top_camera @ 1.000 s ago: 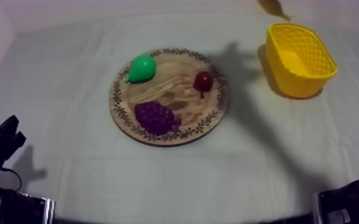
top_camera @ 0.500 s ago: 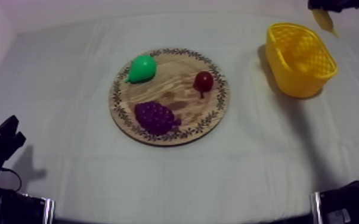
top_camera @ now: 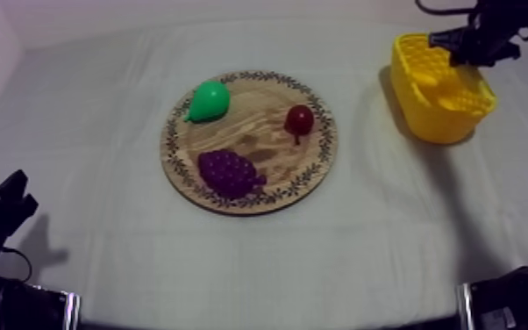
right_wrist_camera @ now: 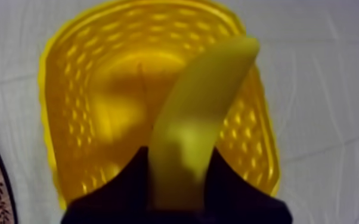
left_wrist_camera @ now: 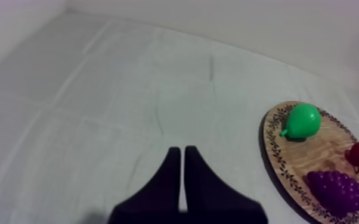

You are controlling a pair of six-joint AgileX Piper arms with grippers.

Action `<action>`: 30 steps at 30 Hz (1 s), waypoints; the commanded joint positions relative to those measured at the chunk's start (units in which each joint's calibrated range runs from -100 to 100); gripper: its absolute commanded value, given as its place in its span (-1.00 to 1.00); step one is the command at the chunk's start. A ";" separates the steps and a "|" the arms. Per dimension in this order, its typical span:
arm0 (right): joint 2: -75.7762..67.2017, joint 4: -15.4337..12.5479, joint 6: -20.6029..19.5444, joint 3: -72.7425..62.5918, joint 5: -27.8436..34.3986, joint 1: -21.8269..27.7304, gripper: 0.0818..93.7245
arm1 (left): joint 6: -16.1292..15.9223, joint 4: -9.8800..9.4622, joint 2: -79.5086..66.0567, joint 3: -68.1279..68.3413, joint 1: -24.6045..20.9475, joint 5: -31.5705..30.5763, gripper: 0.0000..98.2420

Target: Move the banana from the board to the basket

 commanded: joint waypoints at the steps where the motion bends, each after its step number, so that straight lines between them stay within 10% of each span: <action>1: 1.62 -0.13 0.22 -0.01 0.07 0.06 -0.76 | 0.01 0.00 0.00 0.01 -0.01 0.01 -1.00; 6: 5.23 -1.54 1.35 -1.99 -1.07 0.69 -0.72 | 0.00 0.00 0.00 0.01 -0.01 0.01 -1.00; 20: 6.41 -3.80 5.37 -5.37 -3.44 1.57 0.15 | 0.01 0.00 0.00 0.01 -0.01 0.01 -1.00; 30: -10.41 -0.13 0.41 4.58 -13.53 2.74 -0.75 | 0.00 0.00 0.00 0.01 -0.01 0.01 -1.00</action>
